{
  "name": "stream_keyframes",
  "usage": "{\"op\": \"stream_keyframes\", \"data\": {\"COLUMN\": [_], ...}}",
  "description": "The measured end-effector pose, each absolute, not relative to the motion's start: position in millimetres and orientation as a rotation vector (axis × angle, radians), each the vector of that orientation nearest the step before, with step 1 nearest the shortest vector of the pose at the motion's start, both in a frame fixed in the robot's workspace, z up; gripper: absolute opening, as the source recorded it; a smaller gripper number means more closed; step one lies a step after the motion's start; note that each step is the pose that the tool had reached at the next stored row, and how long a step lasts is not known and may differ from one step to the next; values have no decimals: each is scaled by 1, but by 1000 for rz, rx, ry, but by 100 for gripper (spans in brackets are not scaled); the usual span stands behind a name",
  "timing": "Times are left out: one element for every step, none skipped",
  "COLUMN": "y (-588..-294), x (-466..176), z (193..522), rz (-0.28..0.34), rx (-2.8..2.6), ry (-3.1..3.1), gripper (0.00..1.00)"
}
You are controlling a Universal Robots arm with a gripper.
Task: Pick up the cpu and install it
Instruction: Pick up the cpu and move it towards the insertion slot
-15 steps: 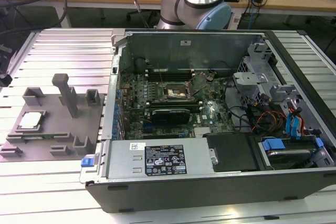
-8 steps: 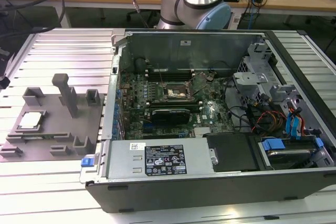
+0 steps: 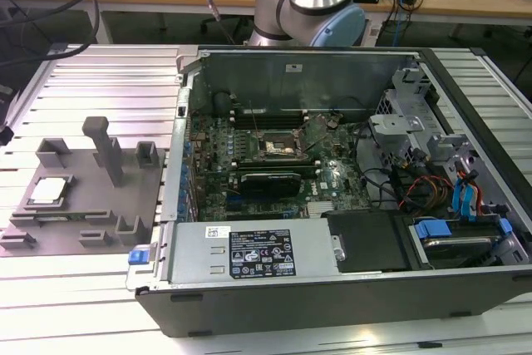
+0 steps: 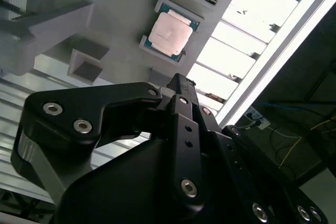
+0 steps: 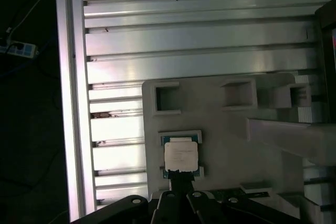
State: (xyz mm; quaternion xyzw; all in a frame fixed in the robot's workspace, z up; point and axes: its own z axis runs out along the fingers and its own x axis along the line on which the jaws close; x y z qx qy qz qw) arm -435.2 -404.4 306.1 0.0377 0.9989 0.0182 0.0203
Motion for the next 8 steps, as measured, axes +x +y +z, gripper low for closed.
{"op": "stream_keyframes", "data": {"y": [-404,-404,-404,-404,-404,-404,-404,-404], "x": [-436,-437,-437,-438,-438,-439,-439,-439], "z": [305,304,302,301,299,297,295,293], "rz": [56,56,57,57,57,57,57,56], "rx": [117,117,117,117,117,117,117,117], "ry": [3098,3098,3098,3098,3098,3098,3098,3098], "gripper": [11,11,11,11,11,11,11,11]}}
